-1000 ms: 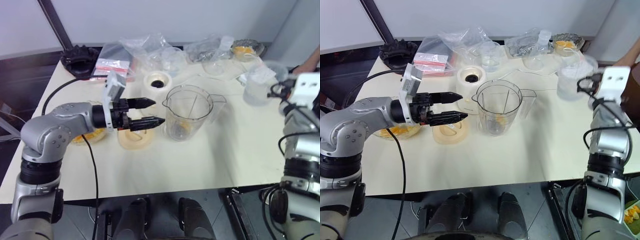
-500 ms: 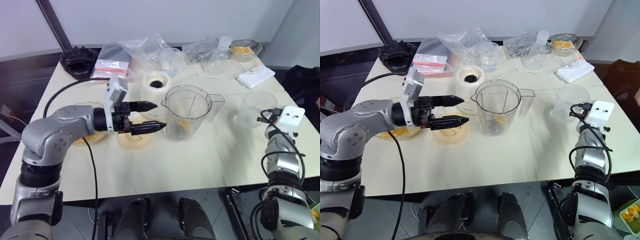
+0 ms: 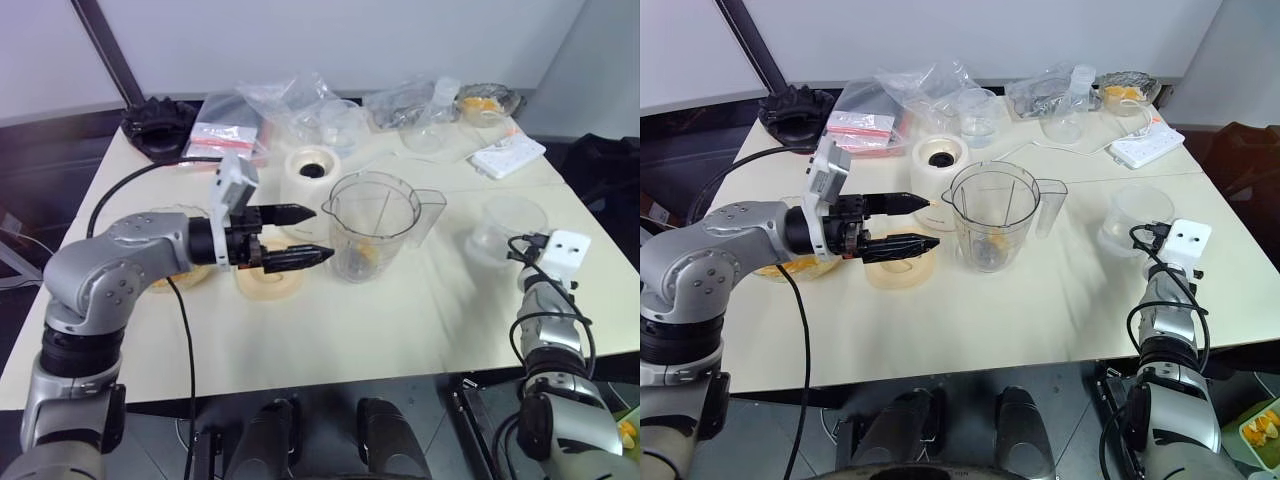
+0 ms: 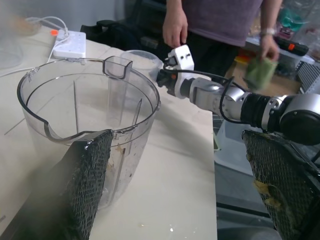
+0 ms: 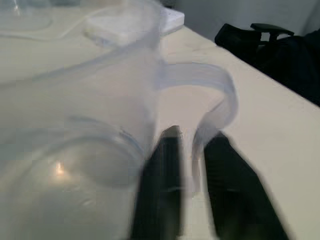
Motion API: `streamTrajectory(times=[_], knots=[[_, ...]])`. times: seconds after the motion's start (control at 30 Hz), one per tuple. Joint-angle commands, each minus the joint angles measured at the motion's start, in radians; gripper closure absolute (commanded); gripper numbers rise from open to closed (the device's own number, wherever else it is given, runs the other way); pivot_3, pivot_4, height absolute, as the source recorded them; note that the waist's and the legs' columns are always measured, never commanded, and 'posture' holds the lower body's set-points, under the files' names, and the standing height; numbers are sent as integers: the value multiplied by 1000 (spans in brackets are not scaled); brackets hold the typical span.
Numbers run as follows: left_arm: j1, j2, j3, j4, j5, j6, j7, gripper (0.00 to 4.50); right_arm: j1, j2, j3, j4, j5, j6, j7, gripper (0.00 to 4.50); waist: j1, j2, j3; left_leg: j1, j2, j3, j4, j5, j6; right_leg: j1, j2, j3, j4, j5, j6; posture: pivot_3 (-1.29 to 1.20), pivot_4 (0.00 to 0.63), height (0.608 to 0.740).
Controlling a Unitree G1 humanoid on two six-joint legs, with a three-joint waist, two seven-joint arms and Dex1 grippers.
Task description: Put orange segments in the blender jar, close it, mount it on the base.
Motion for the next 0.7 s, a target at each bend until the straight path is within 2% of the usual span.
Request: streamTrajectory(times=[0.03, 0.13, 0.3, 0.47, 0.6, 0.7], knots=[[-7, 1, 0, -16, -3, -15, -5, 171, 10, -24, 9, -20, -9, -10, -2, 1473, -1, 0, 0, 0, 0, 0, 0, 0, 0, 0, 0, 0, 0, 0, 0, 0, 150, 740], [-6, -3, -2, -6, 1, -20, -6, 171, 34, -21, 11, -44, -5, -1, -2, 45, -6, 0, 0, 0, 0, 0, 0, 0, 0, 0, 0, 0, 0, 0, 0, 0, 150, 740], [-5, -8, -8, 0, 5, -24, -6, 171, 71, -16, 21, -111, -5, 6, -6, 45, -20, 0, 0, 0, 0, 0, 0, 0, 0, 0, 0, 0, 0, 0, 0, 0, 150, 740], [-10, -8, -13, 22, 17, -32, -17, 171, 200, 1, 28, -306, -1, 58, -8, 45, -15, 0, 0, 0, 0, -2, -1, 0, 0, 0, 0, -1, 0, 0, 0, 0, 150, 740], [-14, 33, -9, 54, 55, -53, -45, 171, 323, 24, 9, -555, 43, 142, 12, 45, -13, 0, 0, -1, 0, -2, -1, 0, 0, 0, 0, -1, 0, 0, 0, 0, 150, 740], [-20, 122, -17, 107, 126, -101, -116, 171, 474, 30, -22, -822, 156, 246, 98, 45, -13, 0, 0, -1, 0, -2, -1, 0, 0, -1, 0, -1, 0, -1, 0, 0, 150, 740]])
